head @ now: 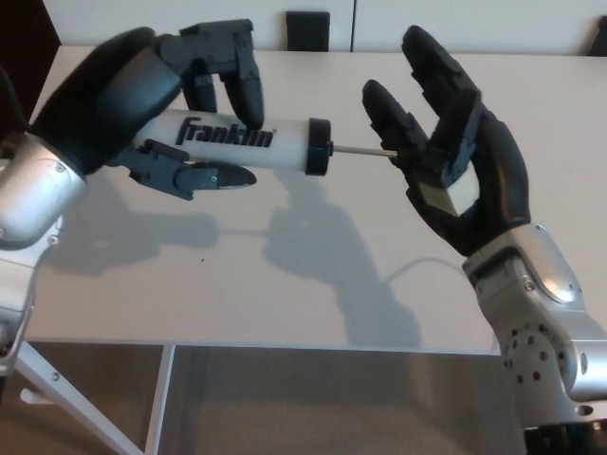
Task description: The robot walks towards a desk on which an air pump is kept in the middle. It lifts it up and holds it with its left hand and uses its right hand to compress it by pushing its handle inwards.
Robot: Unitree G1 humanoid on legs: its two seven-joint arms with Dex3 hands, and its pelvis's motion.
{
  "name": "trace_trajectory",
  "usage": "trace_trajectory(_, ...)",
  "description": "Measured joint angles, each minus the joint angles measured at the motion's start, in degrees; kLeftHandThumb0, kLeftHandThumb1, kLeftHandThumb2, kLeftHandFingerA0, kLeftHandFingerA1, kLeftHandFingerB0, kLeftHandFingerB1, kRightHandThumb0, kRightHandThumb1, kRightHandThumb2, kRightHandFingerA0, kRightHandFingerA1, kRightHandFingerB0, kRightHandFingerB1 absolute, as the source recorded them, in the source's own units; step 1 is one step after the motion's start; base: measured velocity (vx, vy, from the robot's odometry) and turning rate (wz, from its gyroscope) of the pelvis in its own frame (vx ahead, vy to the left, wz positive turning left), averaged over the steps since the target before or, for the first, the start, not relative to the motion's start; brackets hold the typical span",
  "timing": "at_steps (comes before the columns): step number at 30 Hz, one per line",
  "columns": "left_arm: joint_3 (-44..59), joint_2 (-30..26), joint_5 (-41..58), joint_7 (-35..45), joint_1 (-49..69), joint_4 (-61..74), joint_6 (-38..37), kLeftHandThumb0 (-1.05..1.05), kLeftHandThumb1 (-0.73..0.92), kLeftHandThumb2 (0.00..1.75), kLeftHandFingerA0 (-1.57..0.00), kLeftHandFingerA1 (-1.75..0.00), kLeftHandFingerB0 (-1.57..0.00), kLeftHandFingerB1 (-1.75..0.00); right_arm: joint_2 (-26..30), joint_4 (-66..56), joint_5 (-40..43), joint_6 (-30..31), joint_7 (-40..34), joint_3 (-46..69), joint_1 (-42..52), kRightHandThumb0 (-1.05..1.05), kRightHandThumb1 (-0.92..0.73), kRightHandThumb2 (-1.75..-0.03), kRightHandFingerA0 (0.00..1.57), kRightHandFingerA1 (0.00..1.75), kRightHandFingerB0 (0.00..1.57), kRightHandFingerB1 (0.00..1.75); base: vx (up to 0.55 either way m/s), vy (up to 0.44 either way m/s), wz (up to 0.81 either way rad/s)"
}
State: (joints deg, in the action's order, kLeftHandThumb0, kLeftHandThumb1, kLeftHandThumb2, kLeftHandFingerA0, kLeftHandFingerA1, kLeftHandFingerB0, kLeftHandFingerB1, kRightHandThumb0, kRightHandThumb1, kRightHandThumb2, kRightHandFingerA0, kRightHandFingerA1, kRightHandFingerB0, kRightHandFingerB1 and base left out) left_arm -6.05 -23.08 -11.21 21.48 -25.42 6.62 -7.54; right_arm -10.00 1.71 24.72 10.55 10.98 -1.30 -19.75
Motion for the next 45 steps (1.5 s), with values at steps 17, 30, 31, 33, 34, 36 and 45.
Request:
trace_trajectory(17, -2.75, 3.51, -2.78, -0.94, -3.56, -0.16, 1.63, -0.04, 0.64, 0.55, -0.63, -1.75, -0.44, -1.74, -2.18, -0.22, -3.06, -1.63, -1.2, -1.92, -0.83, -0.86, -0.73, -0.98, 0.0, 0.05, 0.0, 0.07, 0.0, 0.0, 0.0)
trace_trajectory(30, -4.26, 9.74, -7.15, -5.06, -7.21, -2.36, 6.05, -0.08, 0.65, 0.55, -0.69, -1.75, -0.53, -1.62, -4.59, 1.12, -1.17, -3.41, -2.33, 2.58, -2.0, -0.81, -0.92, -0.69, 0.0, 0.05, 0.0, 0.1, 0.0, 0.0, 0.0)
trace_trajectory(31, -4.38, 10.02, -7.39, -5.34, -7.32, -2.56, 6.16, -0.08, 0.65, 0.55, -0.69, -1.75, -0.53, -1.62, -4.6, 1.12, -1.04, -3.4, -2.5, 2.79, -2.04, -0.81, -0.92, -0.69, 0.0, 0.05, 0.0, 0.1, 0.0, 0.0, 0.0)
trace_trajectory(33, -4.59, 10.42, -7.85, -5.83, -7.4, -2.86, 6.37, -0.03, 0.61, 0.6, -0.67, -1.75, -0.51, -1.69, -4.6, 1.12, -0.75, -3.38, -2.85, 3.13, -2.05, -0.8, -0.75, -0.94, 0.0, 0.05, 0.0, 0.06, 0.0, 0.0, 0.0)
trace_trajectory(34, -4.66, 10.54, -7.97, -5.99, -7.4, -2.95, 6.45, -0.03, 0.61, 0.6, -0.67, -1.75, -0.51, -1.69, -4.6, 1.12, -0.65, -3.36, -2.95, 3.24, -2.06, -0.8, -0.75, -0.94, 0.0, 0.05, 0.0, 0.06, 0.0, 0.0, 0.0)
trace_trajectory(36, -4.75, 10.72, -8.25, -6.44, -7.39, -3.22, 6.64, 0.0, 0.63, 0.54, -0.66, -1.75, -0.5, -1.66, -4.59, 1.12, -0.54, -3.37, -3.13, 3.32, -2.05, -0.92, -0.9, -1.2, 0.0, 0.07, 0.0, 0.05, 0.0, 0.0, 0.0)
trace_trajectory(45, -1.77, 6.7, -8.43, -7.48, -7.5, -9.41, 5.39, 0.03, 0.64, 0.47, -0.66, -1.73, -0.51, -1.57, -0.76, 1.93, -2.66, -3.77, -3.53, 4.71, -2.09, -0.97, -0.88, -1.2, 0.0, 0.04, 0.0, 0.03, 0.0, 0.0, 0.0)
